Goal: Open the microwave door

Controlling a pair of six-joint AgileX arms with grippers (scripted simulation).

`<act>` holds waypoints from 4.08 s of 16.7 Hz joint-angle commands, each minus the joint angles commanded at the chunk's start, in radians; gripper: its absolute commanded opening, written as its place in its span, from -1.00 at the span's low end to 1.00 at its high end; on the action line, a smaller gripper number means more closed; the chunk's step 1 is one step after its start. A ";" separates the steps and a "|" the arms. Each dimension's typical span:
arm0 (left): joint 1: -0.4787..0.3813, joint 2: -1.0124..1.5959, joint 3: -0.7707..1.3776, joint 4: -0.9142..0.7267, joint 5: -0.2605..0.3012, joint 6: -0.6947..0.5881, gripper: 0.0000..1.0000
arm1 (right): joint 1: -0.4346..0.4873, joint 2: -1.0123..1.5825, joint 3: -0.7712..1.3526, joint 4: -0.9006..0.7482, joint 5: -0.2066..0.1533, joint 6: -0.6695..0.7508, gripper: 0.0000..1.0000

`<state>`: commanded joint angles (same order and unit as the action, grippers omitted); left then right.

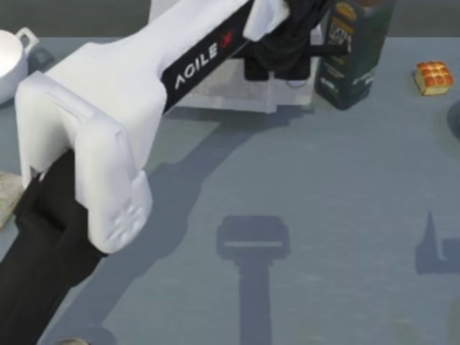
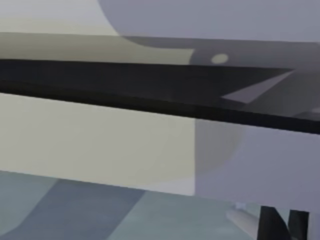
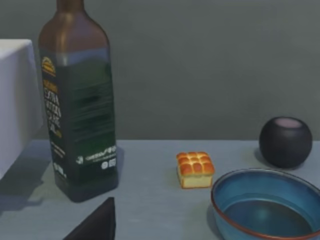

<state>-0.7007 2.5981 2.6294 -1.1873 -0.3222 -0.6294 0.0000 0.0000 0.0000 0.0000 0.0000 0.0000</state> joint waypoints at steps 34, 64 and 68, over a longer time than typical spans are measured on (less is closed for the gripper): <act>0.011 -0.200 -0.356 0.192 0.036 0.096 -1.00 | 0.000 0.000 0.000 0.000 0.000 0.000 1.00; 0.019 -0.327 -0.579 0.314 0.082 0.195 -1.00 | 0.000 0.000 0.000 0.000 0.000 0.000 1.00; 0.019 -0.327 -0.579 0.314 0.082 0.195 -1.00 | 0.000 0.000 0.000 0.000 0.000 0.000 1.00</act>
<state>-0.6822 2.2706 2.0506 -0.8733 -0.2401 -0.4343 0.0000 0.0000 0.0000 0.0000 0.0000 0.0000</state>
